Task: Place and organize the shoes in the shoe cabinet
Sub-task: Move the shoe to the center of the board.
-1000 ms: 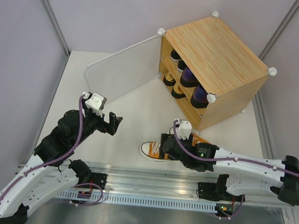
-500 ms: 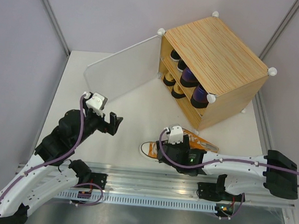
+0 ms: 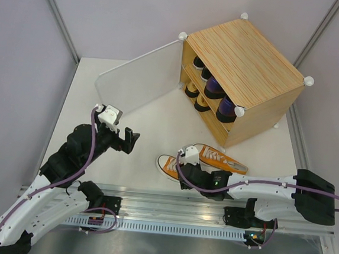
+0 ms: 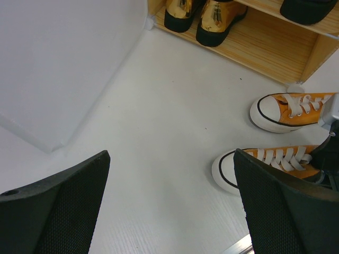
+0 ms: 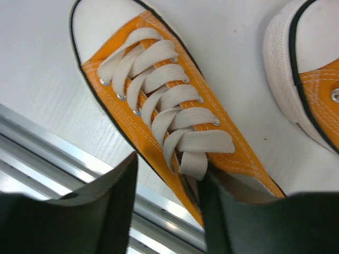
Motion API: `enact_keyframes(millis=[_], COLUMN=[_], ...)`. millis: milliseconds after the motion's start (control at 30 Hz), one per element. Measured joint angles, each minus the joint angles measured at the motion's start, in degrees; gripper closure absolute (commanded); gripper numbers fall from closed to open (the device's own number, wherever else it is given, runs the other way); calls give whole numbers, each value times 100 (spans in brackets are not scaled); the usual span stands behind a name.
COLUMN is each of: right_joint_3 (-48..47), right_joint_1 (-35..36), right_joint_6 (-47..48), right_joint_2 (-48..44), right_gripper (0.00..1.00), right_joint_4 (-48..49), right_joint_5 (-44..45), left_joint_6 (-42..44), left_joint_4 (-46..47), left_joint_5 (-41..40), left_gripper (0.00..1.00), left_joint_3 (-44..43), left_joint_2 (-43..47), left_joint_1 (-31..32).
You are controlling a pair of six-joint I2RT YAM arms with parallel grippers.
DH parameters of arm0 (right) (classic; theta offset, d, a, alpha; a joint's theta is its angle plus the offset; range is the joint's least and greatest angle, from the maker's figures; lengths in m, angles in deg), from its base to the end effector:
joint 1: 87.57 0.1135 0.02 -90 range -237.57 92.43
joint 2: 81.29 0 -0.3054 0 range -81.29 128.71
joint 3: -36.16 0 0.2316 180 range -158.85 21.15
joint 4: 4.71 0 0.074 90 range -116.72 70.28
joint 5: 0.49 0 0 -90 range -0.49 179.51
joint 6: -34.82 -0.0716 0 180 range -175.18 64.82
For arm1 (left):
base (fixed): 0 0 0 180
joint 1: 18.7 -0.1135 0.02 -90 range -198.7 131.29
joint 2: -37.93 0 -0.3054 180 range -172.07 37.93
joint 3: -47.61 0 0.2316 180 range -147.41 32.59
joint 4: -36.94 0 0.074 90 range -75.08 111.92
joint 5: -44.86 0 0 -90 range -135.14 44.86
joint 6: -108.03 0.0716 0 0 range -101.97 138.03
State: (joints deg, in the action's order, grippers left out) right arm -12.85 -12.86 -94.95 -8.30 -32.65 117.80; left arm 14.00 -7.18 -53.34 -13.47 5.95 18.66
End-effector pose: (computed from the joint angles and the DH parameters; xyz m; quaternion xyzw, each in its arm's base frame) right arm 0.0925 0.2098 0.2035 -0.1991 0.8983 0.1410 0.3654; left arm 0.0883 -0.0545 0.3503 0.1853 0.7707 -0.1615 0.5879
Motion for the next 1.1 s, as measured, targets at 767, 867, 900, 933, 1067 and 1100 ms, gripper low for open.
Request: enact_keyframes(millis=[767, 867, 900, 933, 1067, 1100], right_joint_3=[-2986, -3329, -3482, -3641, -4017, -4046], right_joint_1=[-214, -330, -376, -422, -577, -614], right_joint_6=[-1784, -2299, -2444, -2566, -2756, -2756], right_joint_2=[1904, 2129, 2218, 2302, 2402, 2391], right_gripper=[99, 56, 37, 32, 27, 27], right_joint_4=[-975, -1357, -1488, -1604, -1832, -1838], right_joint_5=[1189, 1569, 1681, 1746, 1834, 1834], left_joint_6=[0, 0, 2, 0, 0, 0], left_joint_4=[0, 0, 0, 0, -2, -2], left_joint_5=[81, 79, 79, 79, 74, 72], left_gripper=[0, 0, 0, 1, 0, 0], left_joint_3=[0, 4, 9, 11, 24, 28], left_joint_2=[4, 4, 0, -2, -28, -33], left_joint_1=[0, 0, 0, 0, 0, 0])
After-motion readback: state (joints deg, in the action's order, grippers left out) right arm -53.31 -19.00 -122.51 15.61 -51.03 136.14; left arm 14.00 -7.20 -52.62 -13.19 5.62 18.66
